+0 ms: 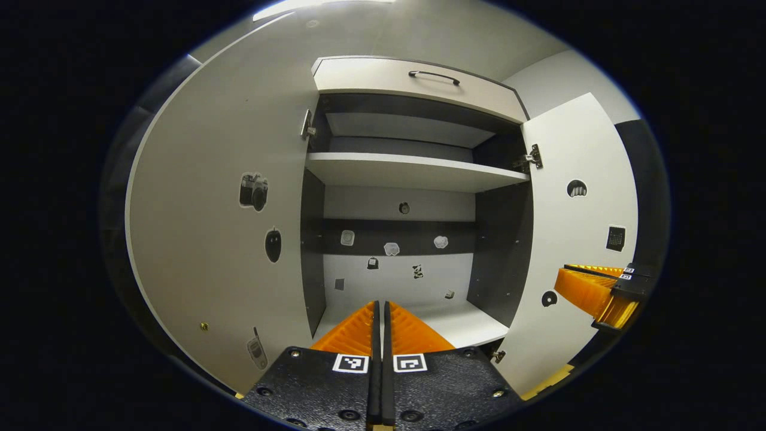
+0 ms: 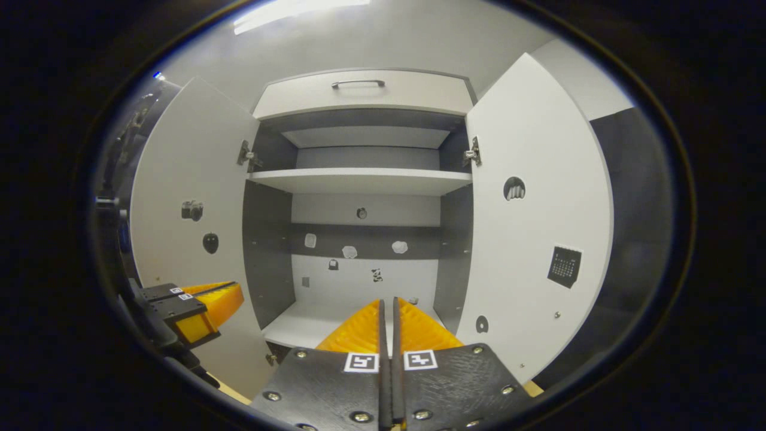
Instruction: Open the right door of the double-door shoe cabinet with the right hand, and open the left door with the left hand.
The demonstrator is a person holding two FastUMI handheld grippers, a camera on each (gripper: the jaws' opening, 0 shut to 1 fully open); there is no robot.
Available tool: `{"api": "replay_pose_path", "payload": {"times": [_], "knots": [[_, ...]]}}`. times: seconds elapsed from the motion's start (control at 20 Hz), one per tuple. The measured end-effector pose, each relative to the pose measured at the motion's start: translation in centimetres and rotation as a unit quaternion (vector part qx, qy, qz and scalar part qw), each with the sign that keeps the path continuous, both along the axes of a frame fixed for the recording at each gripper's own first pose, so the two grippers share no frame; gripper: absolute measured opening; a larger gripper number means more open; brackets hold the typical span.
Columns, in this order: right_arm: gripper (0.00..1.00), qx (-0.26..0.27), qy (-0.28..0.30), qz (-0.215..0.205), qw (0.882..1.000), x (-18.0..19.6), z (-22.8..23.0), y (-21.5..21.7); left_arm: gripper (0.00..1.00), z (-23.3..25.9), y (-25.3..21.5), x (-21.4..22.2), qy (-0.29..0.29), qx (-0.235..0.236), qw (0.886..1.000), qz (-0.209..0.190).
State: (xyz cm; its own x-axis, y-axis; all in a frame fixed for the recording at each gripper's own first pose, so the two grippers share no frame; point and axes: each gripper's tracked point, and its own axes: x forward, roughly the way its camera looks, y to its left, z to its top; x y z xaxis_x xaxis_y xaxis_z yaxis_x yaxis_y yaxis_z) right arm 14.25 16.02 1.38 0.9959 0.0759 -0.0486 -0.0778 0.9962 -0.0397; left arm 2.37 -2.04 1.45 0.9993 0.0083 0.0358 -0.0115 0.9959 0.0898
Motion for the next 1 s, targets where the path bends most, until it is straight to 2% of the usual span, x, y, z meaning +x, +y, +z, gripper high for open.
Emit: {"api": "replay_pose_path", "payload": {"times": [0.15,0.25,0.3,0.4,0.45,0.5,0.55,0.6,0.7,0.75,1.0], "knots": [[0.02,0.002,-0.001,-0.001,1.000,-0.1,0.1,0.0,0.02,0.2,-0.3,-0.2,-0.004,-0.001,1.000,-0.008],[0.05,0.004,-0.004,-0.005,1.000,-0.1,0.3,-0.1,0.14,0.3,-0.4,-0.3,-0.005,-0.006,1.000,-0.011],[0.06,0.004,-0.005,-0.009,1.000,-0.1,0.3,-0.2,0.25,0.4,-0.5,-0.3,-0.006,-0.009,1.000,-0.014],[0.11,0.003,-0.004,-0.011,1.000,-0.1,0.3,-0.2,0.35,0.3,-0.5,-0.3,-0.007,-0.009,1.000,-0.015],[0.16,0.003,-0.003,-0.011,1.000,-0.2,0.2,-0.2,0.34,0.4,-0.6,-0.3,-0.007,-0.009,1.000,-0.017],[0.18,0.004,-0.002,-0.012,1.000,-0.2,0.2,-0.1,0.42,0.3,-0.6,-0.4,-0.006,-0.008,1.000,-0.018],[0.34,0.004,-0.001,-0.013,1.000,-0.2,0.1,-0.1,0.51,0.3,-0.8,-0.4,-0.005,-0.009,1.000,-0.021],[0.45,0.005,-0.001,-0.013,1.000,-0.2,0.1,-0.1,0.62,0.3,-1.1,-0.4,-0.005,-0.009,1.000,-0.024],[0.87,0.011,-0.004,-0.009,1.000,-0.2,0.2,0.2,0.86,0.4,-1.3,-0.4,-0.008,-0.009,1.000,-0.027],[1.00,0.013,-0.005,-0.011,1.000,-0.1,0.4,0.1,0.95,0.4,-1.2,-0.6,-0.010,-0.005,1.000,-0.029],[1.00,0.017,-0.007,-0.029,0.999,-0.1,0.5,-0.5,0.96,0.8,-1.7,-0.7,-0.018,0.001,0.999,-0.045]]}}
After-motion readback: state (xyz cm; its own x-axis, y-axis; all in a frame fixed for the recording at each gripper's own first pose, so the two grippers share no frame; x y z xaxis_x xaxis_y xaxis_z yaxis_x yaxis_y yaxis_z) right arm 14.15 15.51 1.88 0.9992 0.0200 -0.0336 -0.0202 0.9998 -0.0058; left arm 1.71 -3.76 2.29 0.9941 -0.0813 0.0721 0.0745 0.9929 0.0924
